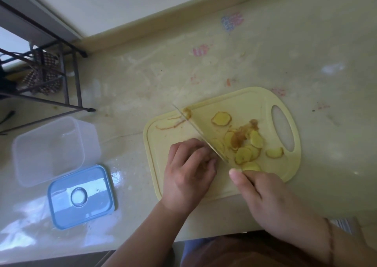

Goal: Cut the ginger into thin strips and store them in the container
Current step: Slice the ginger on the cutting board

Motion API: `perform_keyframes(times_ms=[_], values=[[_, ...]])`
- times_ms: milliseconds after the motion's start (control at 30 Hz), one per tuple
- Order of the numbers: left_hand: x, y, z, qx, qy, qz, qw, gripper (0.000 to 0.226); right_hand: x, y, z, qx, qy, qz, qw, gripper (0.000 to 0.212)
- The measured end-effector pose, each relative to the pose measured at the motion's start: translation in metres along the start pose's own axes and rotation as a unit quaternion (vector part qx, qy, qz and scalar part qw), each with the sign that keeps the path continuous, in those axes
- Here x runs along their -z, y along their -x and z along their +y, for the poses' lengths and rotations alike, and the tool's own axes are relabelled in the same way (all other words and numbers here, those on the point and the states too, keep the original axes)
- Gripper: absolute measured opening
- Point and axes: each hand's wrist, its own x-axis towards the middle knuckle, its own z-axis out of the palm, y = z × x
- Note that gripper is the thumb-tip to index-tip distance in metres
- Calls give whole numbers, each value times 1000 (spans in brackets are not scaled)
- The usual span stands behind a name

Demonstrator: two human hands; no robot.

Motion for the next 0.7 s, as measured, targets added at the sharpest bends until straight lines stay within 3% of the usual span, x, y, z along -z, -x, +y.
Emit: perform_keyframes(times_ms=[400, 700], values=[[-2, 1, -1, 17, -4, 10, 1000, 15, 8, 30, -1, -27, -3, 5, 1000, 94], [-3, 0, 1, 19, 3, 12, 1000, 12, 10, 28, 1, -29, 10, -2, 1000, 93]])
